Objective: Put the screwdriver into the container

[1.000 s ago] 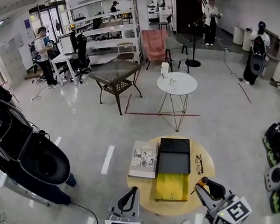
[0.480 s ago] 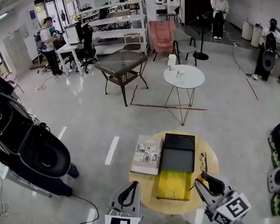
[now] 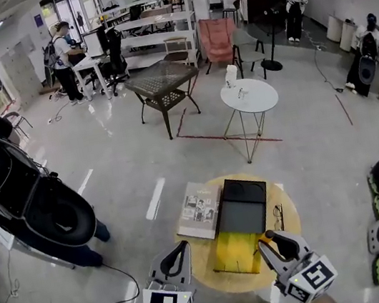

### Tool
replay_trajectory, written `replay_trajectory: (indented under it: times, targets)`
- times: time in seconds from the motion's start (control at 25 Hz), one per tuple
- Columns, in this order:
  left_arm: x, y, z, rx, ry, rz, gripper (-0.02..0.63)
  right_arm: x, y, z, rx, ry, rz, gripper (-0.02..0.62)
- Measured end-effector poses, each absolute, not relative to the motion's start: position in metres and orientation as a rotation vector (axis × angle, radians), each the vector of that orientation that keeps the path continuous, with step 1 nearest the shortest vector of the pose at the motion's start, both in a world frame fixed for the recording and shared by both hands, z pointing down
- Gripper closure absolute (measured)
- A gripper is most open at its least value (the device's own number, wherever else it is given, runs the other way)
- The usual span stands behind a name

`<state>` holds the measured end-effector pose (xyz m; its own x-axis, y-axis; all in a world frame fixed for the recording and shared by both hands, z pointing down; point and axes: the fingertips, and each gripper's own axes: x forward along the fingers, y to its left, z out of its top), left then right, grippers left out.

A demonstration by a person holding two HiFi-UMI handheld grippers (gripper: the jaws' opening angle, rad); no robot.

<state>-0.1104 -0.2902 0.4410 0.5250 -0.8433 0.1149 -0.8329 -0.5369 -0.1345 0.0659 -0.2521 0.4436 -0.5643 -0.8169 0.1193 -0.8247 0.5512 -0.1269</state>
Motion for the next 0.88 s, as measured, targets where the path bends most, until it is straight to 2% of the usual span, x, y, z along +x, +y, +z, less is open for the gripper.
replay_trajectory:
  times: [0.52,0.88]
  targets:
    - [-0.099,-0.307,0.448,-2.712,1.497,-0.262,0.589,0.067,-0.281,0.457,1.370,-2.724,0.298,0.472]
    - [-0.102,-0.321,0.465,-2.734,1.498,-0.330,0.589,0.066,-0.306,0.498,1.355,-2.671,0.369,0.472]
